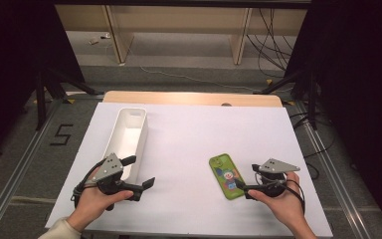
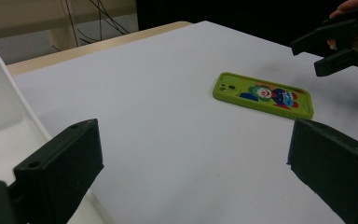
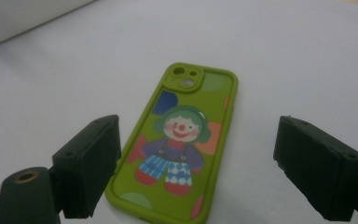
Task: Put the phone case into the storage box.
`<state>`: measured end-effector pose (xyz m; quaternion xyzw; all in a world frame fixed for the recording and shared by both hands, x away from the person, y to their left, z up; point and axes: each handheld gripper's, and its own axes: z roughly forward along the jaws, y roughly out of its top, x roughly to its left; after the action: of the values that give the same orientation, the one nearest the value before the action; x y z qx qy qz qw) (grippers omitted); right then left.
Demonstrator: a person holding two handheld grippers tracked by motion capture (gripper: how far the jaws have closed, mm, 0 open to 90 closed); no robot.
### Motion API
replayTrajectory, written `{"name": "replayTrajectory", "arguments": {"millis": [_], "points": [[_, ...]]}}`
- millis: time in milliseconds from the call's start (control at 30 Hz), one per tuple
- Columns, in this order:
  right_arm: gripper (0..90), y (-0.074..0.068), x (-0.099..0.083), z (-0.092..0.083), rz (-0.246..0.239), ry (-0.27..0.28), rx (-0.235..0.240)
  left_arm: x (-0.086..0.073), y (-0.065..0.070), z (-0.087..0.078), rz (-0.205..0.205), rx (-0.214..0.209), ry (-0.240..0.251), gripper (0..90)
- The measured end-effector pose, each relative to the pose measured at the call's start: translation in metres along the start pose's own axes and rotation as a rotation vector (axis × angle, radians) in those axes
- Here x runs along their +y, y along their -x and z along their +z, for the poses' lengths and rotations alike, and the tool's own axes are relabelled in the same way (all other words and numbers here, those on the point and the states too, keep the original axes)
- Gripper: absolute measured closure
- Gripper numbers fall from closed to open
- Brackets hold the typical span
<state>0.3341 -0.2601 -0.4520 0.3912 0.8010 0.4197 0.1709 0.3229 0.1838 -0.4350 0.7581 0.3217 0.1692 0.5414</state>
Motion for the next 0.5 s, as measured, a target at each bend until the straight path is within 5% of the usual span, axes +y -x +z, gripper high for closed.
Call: {"name": "replayTrajectory", "arguments": {"millis": [500], "points": [[15.6, -0.01, 0.004, 0.013, 0.006, -0.054, -0.012, 0.0, 0.0, 0.0, -0.002, 0.002, 0.0, 2.5]]}}
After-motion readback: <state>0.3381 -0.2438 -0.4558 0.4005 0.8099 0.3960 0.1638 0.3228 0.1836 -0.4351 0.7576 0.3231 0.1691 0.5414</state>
